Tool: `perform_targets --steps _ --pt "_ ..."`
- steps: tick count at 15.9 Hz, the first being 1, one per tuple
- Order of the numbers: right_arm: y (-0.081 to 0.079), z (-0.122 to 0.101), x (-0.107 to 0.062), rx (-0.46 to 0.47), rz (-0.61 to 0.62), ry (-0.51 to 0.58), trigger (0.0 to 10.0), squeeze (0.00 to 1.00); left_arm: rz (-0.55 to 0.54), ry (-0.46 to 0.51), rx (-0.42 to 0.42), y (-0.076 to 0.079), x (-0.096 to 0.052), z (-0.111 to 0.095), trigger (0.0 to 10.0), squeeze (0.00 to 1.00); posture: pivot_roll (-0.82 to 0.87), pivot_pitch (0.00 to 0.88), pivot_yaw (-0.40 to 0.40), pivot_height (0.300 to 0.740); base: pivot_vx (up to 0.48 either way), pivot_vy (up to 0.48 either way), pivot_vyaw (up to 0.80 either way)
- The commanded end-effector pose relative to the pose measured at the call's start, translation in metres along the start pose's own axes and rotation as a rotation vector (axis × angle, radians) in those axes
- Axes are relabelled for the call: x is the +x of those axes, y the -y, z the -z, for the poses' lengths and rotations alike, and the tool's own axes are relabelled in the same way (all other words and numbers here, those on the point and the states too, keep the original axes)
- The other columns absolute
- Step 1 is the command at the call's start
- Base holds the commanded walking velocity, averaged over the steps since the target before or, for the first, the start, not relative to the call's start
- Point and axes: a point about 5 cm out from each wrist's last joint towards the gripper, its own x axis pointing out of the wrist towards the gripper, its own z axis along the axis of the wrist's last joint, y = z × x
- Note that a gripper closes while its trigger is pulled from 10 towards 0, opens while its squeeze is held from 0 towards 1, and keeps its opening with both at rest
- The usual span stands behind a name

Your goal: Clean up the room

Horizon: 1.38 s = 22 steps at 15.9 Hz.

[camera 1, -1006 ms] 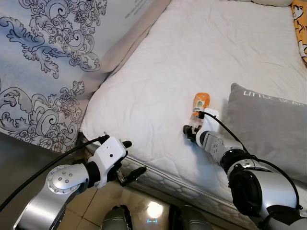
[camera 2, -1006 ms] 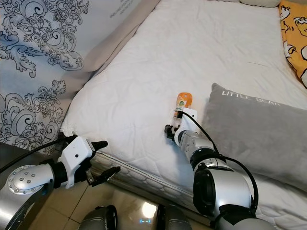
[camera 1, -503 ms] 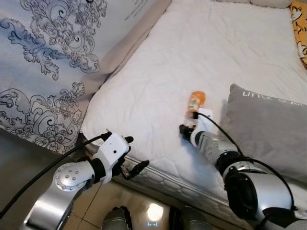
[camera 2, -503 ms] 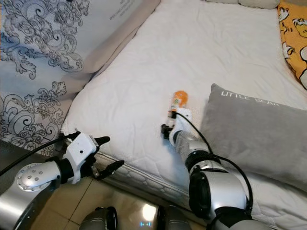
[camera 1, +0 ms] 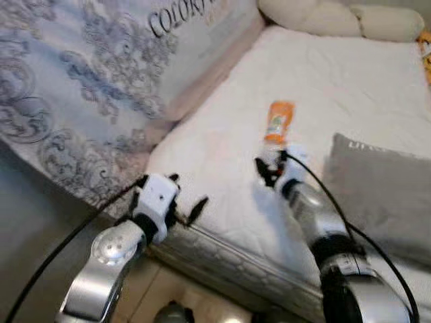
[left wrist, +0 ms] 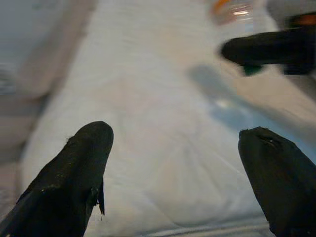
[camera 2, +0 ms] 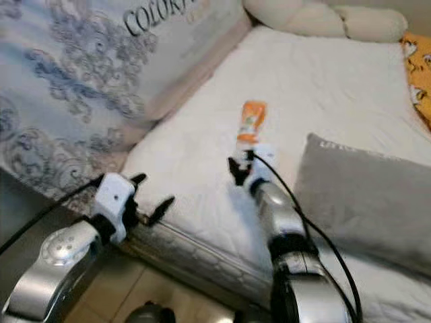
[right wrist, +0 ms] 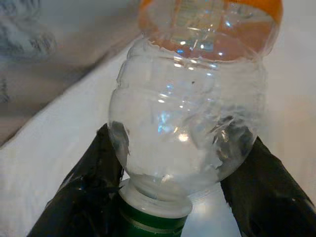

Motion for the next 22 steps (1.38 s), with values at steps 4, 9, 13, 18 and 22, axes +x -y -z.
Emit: perform_targets --steps 4,9,13,18,22 --pt "-0.015 -0.009 -0.064 -0.132 -0.051 0.146 10.0 0.0 -0.236 -0.032 -0.089 -0.012 -0.009 0.005 10.0 1.0 -0.06 0.0 0.102 0.74 0.0 0.0 0.38" --pt "-0.025 0.011 -0.132 -0.101 -0.058 0.032 10.0 0.0 -0.461 -0.099 -0.185 -0.001 -0.051 0.019 10.0 0.0 -0.03 0.0 0.053 0.74 0.0 0.0 0.8" --pt "-0.025 0.011 -0.141 -0.093 -0.067 -0.011 10.0 0.0 -0.386 -0.101 -0.127 0.005 -0.052 0.014 10.0 0.0 0.0 0.0 0.033 0.74 0.0 0.0 0.8" --pt "-0.019 0.006 -0.136 -0.046 -0.022 -0.003 10.0 0.0 -0.419 -0.056 -0.209 -0.002 -0.041 0.012 10.0 0.0 -0.05 0.0 0.08 0.74 0.0 0.0 0.8" --pt "-0.013 0.009 -0.133 -0.032 -0.006 -0.023 10.0 0.0 -0.502 0.016 -0.268 -0.013 -0.039 0.011 10.0 0.0 -0.04 0.0 0.056 0.74 0.0 0.0 0.8"
